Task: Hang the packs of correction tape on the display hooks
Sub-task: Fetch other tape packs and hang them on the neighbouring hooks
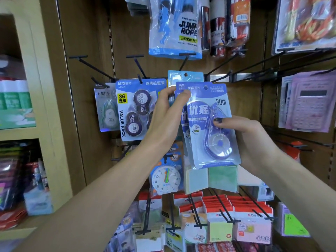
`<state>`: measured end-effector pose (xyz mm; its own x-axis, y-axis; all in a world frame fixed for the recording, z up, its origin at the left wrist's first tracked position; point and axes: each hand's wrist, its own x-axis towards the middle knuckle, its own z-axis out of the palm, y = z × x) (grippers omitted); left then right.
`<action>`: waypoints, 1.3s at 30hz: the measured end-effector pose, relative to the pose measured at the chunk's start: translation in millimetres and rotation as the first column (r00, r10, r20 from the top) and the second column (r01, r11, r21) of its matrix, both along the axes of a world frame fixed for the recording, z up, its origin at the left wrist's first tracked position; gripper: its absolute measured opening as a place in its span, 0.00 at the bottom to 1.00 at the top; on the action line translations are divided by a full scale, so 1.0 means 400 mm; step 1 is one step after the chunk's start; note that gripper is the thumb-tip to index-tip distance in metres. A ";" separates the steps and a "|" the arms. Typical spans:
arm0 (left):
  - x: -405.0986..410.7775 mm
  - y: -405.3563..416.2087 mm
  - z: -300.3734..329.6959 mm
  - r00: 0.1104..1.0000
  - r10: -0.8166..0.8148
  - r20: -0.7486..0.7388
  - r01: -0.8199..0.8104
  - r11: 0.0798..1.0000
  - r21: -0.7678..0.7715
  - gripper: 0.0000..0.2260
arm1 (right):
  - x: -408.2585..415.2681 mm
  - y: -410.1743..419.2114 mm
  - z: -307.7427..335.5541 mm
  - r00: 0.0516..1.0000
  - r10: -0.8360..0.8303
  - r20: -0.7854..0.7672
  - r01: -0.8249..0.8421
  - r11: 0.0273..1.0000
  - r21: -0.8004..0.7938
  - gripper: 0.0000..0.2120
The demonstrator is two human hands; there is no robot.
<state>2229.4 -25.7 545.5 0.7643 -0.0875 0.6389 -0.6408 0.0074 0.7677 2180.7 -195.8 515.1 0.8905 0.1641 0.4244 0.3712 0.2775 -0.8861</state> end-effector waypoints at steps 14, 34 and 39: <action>0.031 -0.022 0.024 0.994 0.079 -0.072 -0.070 0.990 0.126 0.26 | 0.051 0.002 0.022 0.995 0.080 -0.060 -0.075 0.993 0.087 0.19; 0.196 -0.101 0.064 0.907 0.054 -0.418 0.010 0.989 0.151 0.32 | 0.205 0.036 0.082 0.981 -0.129 -0.145 0.143 0.986 0.090 0.13; 0.174 -0.091 0.025 0.901 0.090 -0.425 0.014 0.972 0.234 0.45 | 0.187 0.030 0.045 0.979 -0.143 -0.147 0.161 0.980 0.116 0.19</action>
